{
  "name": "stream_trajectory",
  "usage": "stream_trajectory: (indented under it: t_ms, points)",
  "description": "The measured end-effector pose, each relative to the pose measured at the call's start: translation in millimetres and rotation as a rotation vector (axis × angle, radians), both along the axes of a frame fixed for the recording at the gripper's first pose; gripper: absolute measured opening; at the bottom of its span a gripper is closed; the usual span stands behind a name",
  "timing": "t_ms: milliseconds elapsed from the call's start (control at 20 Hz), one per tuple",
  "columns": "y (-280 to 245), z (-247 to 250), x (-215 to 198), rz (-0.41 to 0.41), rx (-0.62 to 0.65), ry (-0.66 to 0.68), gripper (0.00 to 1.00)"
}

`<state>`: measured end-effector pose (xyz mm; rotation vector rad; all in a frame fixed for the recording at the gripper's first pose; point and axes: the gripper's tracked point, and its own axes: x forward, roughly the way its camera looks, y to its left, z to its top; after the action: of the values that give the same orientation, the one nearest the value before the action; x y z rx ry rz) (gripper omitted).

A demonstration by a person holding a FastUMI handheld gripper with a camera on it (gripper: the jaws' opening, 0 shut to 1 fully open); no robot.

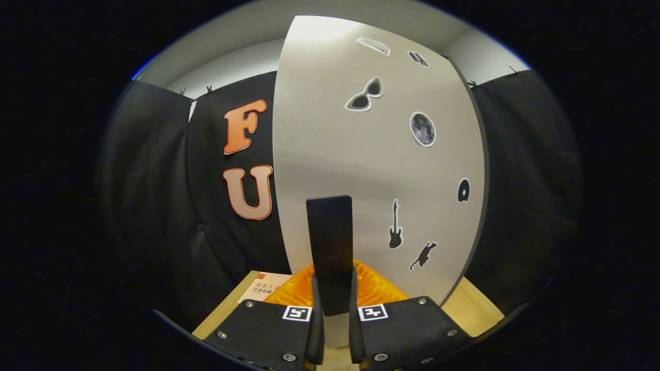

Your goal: Open the shoe cabinet door, grab the shoes and put them into the shoe cabinet, then close the shoe cabinet door.

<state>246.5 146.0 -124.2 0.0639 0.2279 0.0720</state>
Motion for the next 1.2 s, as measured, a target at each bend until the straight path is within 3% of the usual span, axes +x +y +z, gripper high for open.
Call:
stream_trajectory:
  t_ms: [550,1200]
  points:
    - [-51.7,4.7,-56.4,-0.085,-0.020,-0.011,0.18]
    - [-139.5,2.7,-96.0,-0.046,-0.021,-0.030,0.16]
